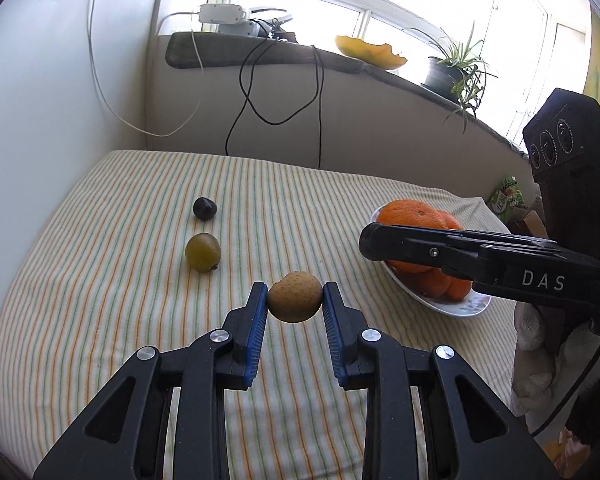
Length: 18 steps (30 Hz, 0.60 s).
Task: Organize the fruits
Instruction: 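Grasp a dark plum with the right tool while the left tool grasps a brown kiwi, then carry the dark plum and brown kiwi into the floral plate and open both tools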
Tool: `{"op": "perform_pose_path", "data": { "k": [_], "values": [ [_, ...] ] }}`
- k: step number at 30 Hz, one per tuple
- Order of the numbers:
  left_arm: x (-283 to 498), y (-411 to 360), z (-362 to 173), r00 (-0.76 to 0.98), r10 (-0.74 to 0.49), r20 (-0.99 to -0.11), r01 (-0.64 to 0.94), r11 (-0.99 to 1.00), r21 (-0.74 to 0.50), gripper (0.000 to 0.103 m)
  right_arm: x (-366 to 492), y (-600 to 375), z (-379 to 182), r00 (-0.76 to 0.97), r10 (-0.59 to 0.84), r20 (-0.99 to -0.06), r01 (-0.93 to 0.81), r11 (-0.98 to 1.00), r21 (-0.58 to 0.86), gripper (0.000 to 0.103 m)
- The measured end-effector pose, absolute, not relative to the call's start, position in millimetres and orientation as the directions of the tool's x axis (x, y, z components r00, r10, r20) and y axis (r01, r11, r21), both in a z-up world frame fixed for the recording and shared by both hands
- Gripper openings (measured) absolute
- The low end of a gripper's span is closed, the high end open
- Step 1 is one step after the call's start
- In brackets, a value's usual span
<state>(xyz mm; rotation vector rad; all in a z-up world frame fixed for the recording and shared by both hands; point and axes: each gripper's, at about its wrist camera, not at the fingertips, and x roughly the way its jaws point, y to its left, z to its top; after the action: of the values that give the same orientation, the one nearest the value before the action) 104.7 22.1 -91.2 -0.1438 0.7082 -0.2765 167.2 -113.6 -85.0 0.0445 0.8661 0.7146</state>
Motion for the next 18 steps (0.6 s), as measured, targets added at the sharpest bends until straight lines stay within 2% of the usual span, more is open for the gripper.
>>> {"op": "perform_pose_path", "data": {
  "k": [18],
  "values": [
    [96, -52, -74, 0.697, -0.411, -0.588, 0.347, 0.910, -0.226, 0.026, 142, -210, -54, 0.556, 0.533, -0.638, -0.469, 0.835, 0.288, 0.025]
  ]
}}
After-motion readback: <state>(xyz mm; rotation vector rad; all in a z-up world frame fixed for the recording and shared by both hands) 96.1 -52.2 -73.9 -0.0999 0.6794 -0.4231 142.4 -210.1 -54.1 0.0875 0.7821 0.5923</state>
